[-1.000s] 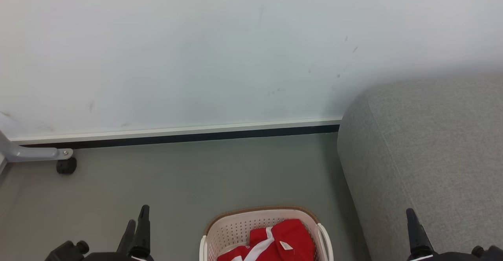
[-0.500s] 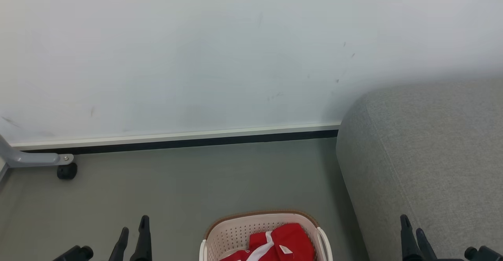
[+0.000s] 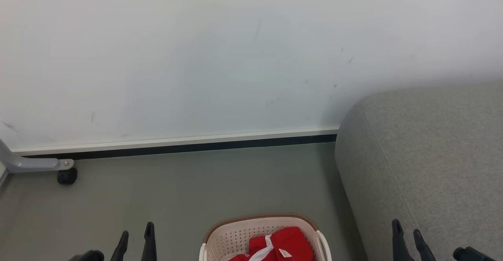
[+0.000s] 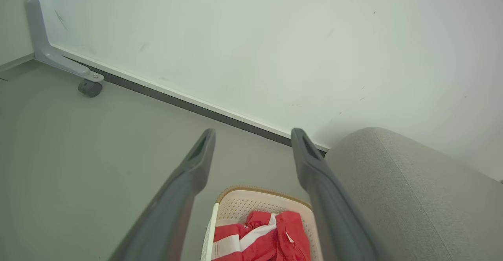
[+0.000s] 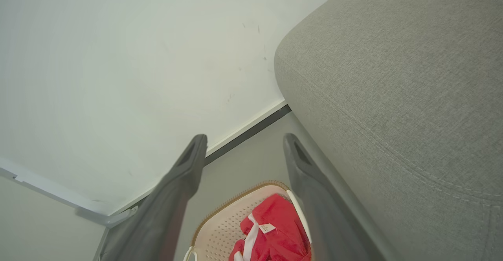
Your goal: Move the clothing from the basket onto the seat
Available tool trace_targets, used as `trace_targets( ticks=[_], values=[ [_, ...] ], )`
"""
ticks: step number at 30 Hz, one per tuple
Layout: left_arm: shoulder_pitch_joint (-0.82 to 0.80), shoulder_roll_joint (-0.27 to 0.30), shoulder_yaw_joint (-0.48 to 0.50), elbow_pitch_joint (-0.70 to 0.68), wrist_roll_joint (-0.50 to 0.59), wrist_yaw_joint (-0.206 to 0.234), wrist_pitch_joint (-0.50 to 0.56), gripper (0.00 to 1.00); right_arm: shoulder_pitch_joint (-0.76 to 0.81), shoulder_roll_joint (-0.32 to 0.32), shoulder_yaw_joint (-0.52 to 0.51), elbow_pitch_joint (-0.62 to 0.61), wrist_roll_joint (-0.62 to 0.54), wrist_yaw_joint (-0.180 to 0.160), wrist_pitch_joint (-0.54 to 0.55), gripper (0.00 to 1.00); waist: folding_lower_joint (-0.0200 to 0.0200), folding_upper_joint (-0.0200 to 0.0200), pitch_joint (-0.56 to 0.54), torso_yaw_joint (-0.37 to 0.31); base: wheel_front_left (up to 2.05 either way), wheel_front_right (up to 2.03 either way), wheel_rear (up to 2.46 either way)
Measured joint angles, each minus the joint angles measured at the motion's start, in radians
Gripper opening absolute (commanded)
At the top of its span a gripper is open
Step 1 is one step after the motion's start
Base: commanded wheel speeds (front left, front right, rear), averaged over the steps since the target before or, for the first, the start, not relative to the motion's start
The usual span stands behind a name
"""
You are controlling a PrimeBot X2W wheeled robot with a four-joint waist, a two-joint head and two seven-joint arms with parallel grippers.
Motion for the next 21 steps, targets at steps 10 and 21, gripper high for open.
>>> trace_targets(
  ticks=[10, 21],
  values=[
    [0.013, 0.001, -0.010, -0.001, 0.120, 0.024, -0.030, 1.00, 0.014, -0.007, 0.031, -0.007, -0.121, -0.022, -0.033, 1.00, 0.0001, 0.0000, -0.012, -0.001, 0.00, 0.00, 0.00],
    [0.033, 0.002, -0.029, 0.008, 0.255, 0.048, -0.072, 1.00, 0.018, -0.019, 0.071, -0.008, -0.266, -0.045, -0.074, 1.00, 0.0000, 0.0000, -0.026, -0.004, 0.00, 0.00, 0.00]
  ],
)
